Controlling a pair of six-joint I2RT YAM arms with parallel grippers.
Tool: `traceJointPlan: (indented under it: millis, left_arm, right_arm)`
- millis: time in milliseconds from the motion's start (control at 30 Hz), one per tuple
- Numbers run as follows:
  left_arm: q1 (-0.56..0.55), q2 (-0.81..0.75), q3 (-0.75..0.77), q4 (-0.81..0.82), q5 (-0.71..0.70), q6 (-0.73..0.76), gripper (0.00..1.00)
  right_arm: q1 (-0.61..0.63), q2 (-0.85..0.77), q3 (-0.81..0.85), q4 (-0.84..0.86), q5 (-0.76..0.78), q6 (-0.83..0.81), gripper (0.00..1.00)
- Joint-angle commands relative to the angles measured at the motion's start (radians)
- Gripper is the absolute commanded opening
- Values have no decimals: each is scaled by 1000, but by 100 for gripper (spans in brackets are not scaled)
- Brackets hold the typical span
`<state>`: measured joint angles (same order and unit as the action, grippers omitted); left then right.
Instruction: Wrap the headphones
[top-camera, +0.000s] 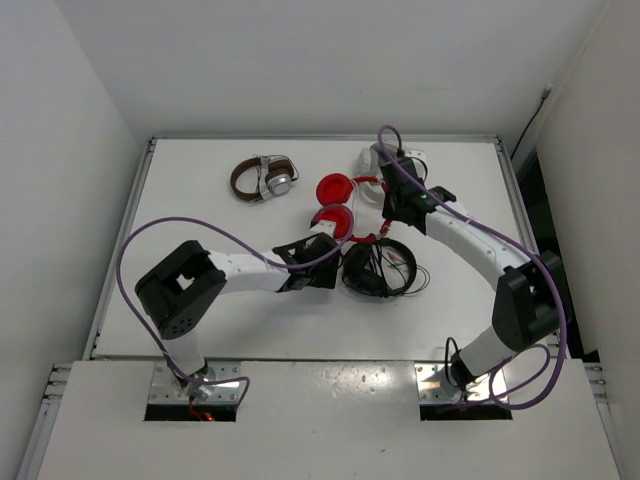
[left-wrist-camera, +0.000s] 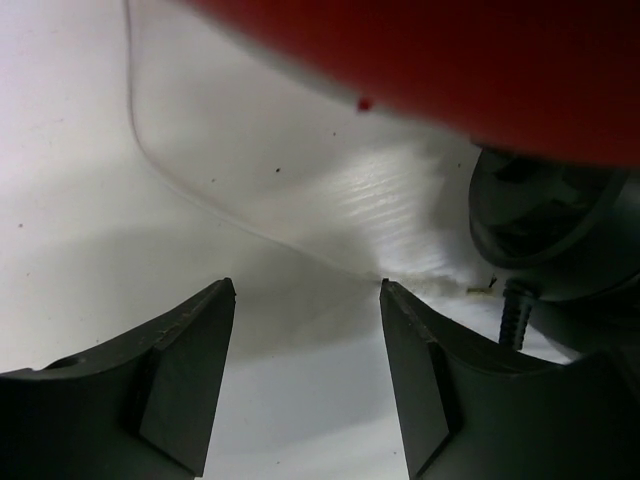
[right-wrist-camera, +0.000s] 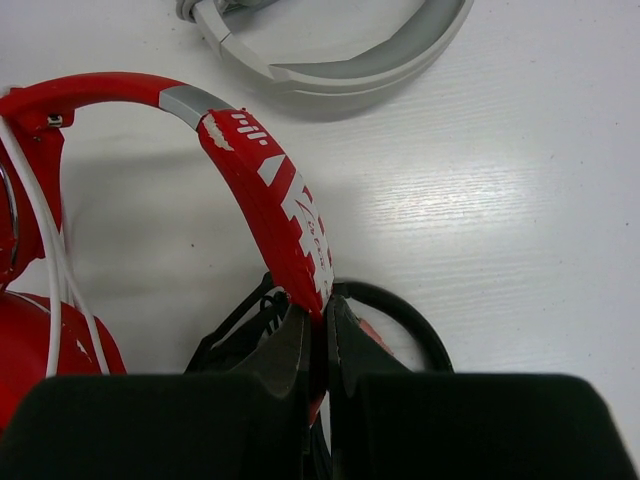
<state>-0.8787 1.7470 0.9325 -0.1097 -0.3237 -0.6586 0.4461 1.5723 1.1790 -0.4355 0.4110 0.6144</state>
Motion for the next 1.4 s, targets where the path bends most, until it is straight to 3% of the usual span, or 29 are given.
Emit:
traceJointPlan:
  millis: [0,433,633,967,1367]
  left_arm:
    - [-13,17,41,22,-3,-15,67]
    - [-13,-64,71,1,-18,-4,67]
    - [-13,11,114,-10,-87,-4,68]
    - [-13,82,146,-19,-78,7,68]
    - [-34,-99,-128,-28,-51,47,62]
  right_arm:
    - [-6,-18,53,70,-29,44,0]
    - [-6,-29,34,89,-47,44,0]
    - [-6,-20,57,69,-26,53,0]
    - [-6,11,87,50,-8,71,0]
    - [-6,11,87,50,-18,71,0]
